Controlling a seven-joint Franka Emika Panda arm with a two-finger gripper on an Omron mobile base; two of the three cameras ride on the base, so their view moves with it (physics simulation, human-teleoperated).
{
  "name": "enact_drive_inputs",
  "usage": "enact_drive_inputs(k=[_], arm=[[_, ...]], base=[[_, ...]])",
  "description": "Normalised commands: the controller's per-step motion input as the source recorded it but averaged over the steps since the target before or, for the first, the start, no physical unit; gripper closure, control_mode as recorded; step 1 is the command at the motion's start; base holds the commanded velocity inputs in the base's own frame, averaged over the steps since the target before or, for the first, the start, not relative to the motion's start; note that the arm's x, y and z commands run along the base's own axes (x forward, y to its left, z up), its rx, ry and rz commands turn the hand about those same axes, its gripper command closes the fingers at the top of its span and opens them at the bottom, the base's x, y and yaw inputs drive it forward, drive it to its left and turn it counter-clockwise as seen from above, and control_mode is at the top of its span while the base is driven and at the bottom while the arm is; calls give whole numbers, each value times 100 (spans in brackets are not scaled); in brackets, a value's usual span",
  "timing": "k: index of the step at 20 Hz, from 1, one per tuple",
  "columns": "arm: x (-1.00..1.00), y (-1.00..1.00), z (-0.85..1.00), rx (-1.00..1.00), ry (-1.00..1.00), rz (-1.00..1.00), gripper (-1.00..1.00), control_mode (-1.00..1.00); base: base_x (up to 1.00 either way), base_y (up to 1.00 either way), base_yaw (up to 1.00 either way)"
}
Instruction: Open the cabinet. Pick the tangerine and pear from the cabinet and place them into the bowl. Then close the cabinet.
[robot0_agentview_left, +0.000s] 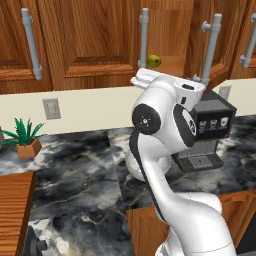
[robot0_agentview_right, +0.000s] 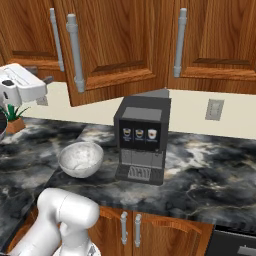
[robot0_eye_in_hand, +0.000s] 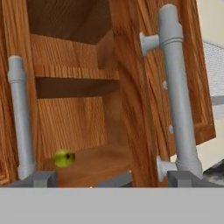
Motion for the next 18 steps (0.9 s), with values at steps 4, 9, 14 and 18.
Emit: enact_drive_inputs(k=[4, 9, 14, 18], arm=[[28, -38, 0, 0, 3, -25, -100, -100], [4, -67, 0, 5, 11, -25, -100, -100], [-6, -91, 0, 9, 11, -23, -100, -100], [-24, -100, 0, 11, 8, -24, -100, -100]], base=[[0, 0, 0], [0, 0, 0], [0, 0, 0], [0, 0, 0]])
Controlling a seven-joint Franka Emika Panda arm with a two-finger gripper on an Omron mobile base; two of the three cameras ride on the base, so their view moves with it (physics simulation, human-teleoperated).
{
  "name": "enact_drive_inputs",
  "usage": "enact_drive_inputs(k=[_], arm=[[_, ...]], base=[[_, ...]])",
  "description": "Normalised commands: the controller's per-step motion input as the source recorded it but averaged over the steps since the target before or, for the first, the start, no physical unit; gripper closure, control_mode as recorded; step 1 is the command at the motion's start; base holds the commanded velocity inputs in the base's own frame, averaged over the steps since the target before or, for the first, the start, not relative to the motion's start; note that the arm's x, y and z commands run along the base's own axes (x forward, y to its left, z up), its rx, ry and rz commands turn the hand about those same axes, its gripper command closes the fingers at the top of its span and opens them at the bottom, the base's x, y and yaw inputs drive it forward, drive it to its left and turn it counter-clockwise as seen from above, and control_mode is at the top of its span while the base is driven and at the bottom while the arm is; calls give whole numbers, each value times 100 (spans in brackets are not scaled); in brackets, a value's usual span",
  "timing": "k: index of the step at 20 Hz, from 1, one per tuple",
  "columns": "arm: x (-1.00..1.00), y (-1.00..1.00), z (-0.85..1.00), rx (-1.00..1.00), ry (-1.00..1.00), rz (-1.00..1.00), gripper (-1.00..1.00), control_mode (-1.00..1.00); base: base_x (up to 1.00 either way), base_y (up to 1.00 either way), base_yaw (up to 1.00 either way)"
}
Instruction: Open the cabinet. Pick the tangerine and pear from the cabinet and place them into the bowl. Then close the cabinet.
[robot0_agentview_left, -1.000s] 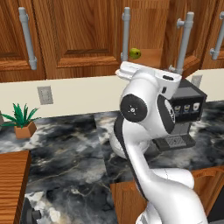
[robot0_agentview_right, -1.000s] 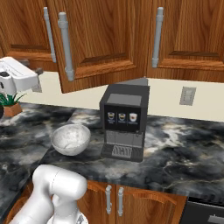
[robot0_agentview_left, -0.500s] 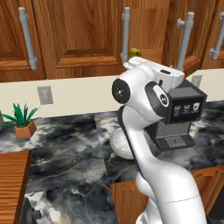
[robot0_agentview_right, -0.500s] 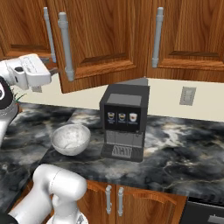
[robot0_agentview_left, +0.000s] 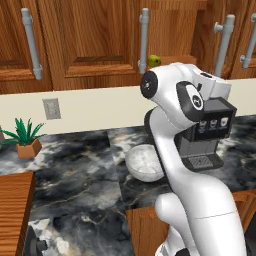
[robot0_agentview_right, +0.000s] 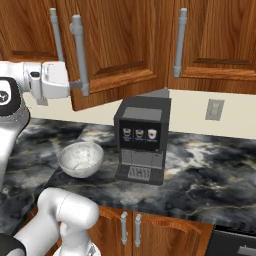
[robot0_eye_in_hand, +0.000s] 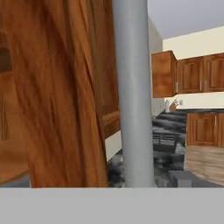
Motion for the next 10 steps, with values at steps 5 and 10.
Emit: enact_drive_inputs(k=[5, 10], arm=[[-26, -100, -10, 10, 3, -24, -100, -100], [-26, -100, -27, 9, 0, -20, -100, -100]], base=[[0, 0, 0], [0, 0, 0]])
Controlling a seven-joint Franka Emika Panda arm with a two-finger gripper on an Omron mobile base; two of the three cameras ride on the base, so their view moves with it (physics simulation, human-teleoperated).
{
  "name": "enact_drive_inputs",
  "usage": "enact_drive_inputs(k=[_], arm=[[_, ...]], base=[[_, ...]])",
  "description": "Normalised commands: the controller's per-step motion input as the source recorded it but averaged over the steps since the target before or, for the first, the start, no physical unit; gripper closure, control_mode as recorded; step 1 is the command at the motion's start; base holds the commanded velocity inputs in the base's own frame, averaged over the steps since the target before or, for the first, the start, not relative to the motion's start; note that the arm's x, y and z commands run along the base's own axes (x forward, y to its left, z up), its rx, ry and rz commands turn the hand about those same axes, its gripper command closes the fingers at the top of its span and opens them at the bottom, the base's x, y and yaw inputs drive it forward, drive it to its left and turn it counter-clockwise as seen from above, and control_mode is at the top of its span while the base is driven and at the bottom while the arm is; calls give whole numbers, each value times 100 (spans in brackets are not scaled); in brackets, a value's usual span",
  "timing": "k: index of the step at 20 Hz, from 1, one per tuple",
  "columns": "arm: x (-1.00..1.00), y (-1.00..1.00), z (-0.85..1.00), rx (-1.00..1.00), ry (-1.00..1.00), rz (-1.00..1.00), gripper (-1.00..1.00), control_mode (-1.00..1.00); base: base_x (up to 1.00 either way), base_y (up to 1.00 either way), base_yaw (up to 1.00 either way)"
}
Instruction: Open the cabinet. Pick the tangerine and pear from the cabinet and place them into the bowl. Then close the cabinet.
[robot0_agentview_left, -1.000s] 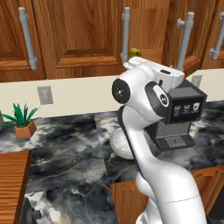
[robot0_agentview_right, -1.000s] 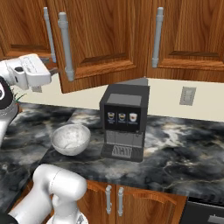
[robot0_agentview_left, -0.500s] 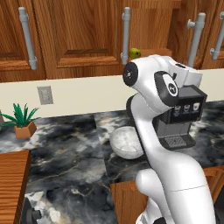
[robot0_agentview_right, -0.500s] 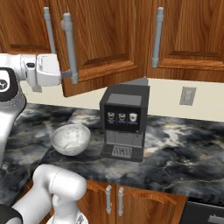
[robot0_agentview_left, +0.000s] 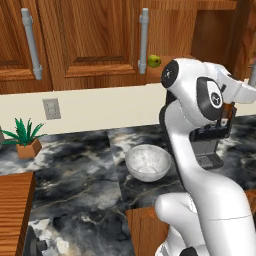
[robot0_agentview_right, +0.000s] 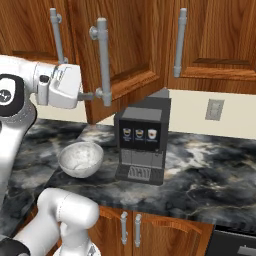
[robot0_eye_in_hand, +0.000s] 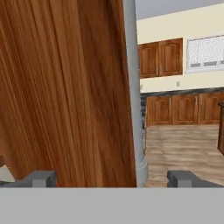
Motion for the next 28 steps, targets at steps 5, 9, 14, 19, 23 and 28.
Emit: enact_drive_inputs(k=[5, 9, 14, 19, 23, 28], arm=[[-11, -100, -30, 9, 0, -15, -100, -100], [-8, -90, -10, 9, -1, -7, -100, -100], [-36, 36, -6, -6, -4, 2, -100, -100], [-36, 99, -2, -22, -4, 15, -100, -100], [-33, 60, 0, -14, -3, 28, -100, -100], [-33, 29, 0, -11, -12, 40, -100, -100]], base=[[0, 0, 0], [0, 0, 0], [0, 0, 0], [0, 0, 0], [0, 0, 0], [0, 0, 0]])
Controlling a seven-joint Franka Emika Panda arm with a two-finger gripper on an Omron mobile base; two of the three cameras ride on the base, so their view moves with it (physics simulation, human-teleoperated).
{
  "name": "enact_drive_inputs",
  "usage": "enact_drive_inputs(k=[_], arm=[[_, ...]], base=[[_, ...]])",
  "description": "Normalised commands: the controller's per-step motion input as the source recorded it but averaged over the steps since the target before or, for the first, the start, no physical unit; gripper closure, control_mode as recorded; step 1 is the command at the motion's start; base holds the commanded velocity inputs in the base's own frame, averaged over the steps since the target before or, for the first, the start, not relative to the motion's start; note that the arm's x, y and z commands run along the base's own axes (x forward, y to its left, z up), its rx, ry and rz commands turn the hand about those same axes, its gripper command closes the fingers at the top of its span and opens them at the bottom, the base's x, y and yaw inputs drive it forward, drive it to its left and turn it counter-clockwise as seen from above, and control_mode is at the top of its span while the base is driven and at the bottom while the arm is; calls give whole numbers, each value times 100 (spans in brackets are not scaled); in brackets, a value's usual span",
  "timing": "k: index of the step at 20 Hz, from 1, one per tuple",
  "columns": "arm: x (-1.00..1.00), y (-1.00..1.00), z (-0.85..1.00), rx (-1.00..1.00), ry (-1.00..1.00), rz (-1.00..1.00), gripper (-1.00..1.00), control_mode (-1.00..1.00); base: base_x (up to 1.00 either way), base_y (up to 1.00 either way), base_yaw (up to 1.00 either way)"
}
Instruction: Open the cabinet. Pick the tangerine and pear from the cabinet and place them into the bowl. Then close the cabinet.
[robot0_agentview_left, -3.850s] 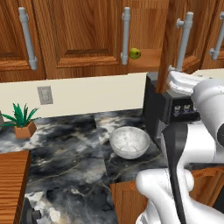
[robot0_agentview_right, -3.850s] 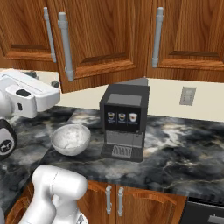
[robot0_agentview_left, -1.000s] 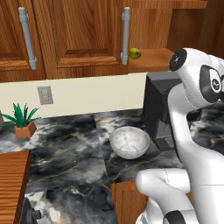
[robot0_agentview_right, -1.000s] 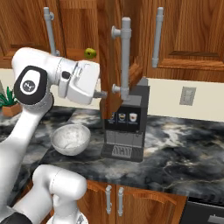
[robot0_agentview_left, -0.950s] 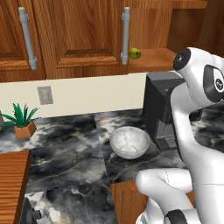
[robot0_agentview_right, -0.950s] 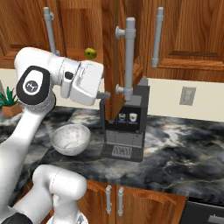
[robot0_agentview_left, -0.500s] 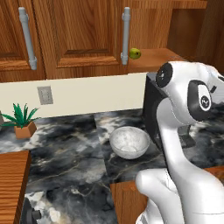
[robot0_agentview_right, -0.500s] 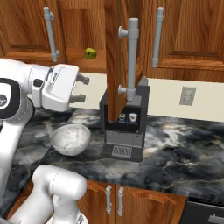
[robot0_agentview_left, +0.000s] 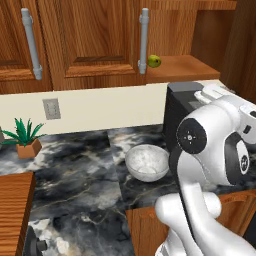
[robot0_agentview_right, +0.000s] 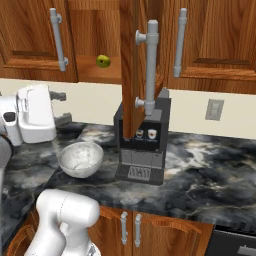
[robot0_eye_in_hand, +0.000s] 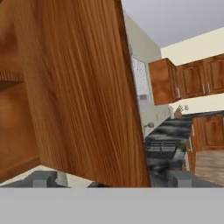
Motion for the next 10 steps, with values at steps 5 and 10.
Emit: enact_drive_inputs(k=[5, 10], arm=[[-6, 27, 2, -10, -8, 38, -100, -100], [1, 31, 4, -9, -4, 35, -100, -100]], base=[[0, 0, 0], [0, 0, 0]])
